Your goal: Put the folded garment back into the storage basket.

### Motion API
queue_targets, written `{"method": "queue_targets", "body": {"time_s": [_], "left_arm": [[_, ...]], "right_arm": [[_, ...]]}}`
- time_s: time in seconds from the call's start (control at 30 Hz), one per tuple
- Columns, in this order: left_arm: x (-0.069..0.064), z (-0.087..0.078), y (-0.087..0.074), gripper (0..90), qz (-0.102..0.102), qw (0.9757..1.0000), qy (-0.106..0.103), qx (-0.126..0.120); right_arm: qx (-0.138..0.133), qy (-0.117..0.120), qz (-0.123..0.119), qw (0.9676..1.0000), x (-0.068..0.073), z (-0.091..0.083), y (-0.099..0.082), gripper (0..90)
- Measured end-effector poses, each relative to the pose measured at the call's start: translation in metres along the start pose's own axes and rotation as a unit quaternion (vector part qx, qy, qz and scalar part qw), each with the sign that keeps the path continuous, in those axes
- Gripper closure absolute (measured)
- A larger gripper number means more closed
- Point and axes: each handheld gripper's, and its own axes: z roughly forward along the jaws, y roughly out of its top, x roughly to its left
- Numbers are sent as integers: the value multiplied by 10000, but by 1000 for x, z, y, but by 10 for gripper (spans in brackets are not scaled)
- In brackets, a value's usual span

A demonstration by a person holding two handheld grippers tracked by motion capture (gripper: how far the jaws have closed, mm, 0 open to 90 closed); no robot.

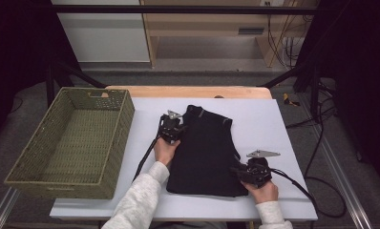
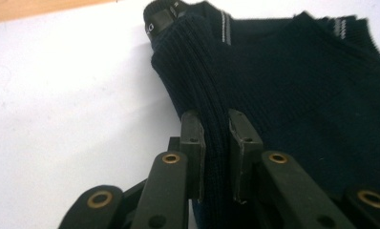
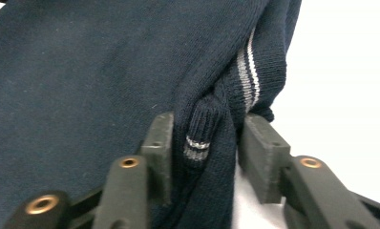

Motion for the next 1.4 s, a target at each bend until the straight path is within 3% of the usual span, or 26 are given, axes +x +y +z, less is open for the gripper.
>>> {"method": "queue_targets", "body": {"time_s": [0.13, 0.2, 0.4, 1.4], "left_arm": [[-2, -3, 2, 792, 34, 10000, -15, -69], [-3, -7, 4, 795, 150, 9998, 7, -157], [-7, -18, 8, 800, 221, 9992, -29, -334], [-18, -68, 32, 807, 476, 9958, -111, -779]], "right_arm": [[46, 48, 108, 9999, -1, 0, 1, 628], [40, 113, 201, 9997, -2, -2, 3, 645], [-17, 188, 245, 9995, -2, -4, 4, 661], [-465, 420, 200, 9978, 5, -20, 18, 683]]}}
